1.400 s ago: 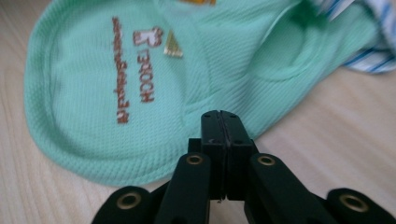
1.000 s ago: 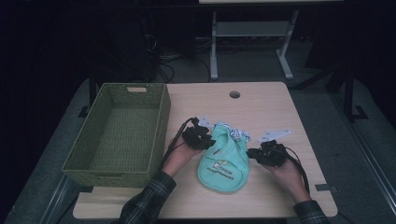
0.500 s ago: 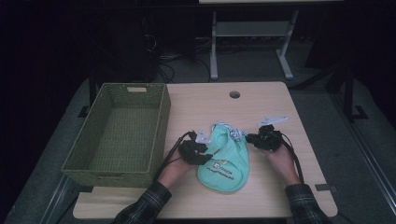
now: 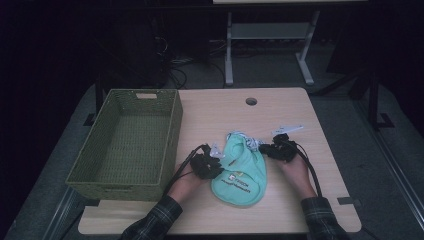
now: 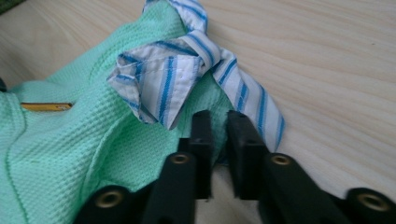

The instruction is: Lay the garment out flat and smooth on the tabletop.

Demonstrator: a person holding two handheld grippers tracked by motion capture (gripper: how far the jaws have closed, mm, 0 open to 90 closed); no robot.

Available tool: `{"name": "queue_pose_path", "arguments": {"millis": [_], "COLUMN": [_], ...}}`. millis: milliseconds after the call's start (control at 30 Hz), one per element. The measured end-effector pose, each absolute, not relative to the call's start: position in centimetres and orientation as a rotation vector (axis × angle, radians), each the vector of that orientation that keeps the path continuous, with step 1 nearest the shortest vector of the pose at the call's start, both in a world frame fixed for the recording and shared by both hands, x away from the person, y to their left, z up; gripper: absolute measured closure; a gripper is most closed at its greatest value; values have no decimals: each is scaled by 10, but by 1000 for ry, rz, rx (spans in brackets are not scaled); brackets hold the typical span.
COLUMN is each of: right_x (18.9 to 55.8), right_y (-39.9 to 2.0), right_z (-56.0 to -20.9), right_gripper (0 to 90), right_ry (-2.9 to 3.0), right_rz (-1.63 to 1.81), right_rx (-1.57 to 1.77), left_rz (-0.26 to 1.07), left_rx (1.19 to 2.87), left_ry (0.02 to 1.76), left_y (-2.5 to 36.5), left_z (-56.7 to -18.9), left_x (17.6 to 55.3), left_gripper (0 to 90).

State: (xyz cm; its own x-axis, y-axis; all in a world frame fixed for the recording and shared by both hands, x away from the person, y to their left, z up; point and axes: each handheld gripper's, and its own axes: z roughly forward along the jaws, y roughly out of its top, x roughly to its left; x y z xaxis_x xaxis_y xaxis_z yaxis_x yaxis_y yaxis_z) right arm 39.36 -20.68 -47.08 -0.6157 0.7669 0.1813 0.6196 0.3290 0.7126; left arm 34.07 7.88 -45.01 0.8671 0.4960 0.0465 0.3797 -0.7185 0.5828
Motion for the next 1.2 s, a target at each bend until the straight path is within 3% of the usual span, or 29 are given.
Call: {"name": "queue_pose_path", "arguments": {"millis": [67,400,500,600,667,867,967,1200], "right_x": [393,393,394,393,390,377,363,337], "right_y": [-205,-228,-229,-228,-230,-231,-230,-223], "right_z": [-471,-465,-467,-466,-462,-452,-450,-452], "right_gripper": [874,881,870,791,777,800,855,891], "right_ry": [2406,2331,2338,2324,2317,2331,2350,2442], "right_rz": [1131,1092,1078,1086,1105,1126,1138,1125], "right_rx": [1241,1271,1287,1273,1285,1250,1223,1171], "left_rz": [268,297,300,304,305,303,283,261], "left_rx": [2454,2449,2443,2417,2396,2361,2359,2366], "left_ry": [642,676,658,653,656,651,647,651], "left_y": [81,86,82,80,81,77,71,59], "left_z": [-448,-446,-447,-444,-439,-430,-432,-444], "left_x": [341,342,340,339,340,350,358,373], "left_gripper": [857,867,835,749,738,840,882,893]}}
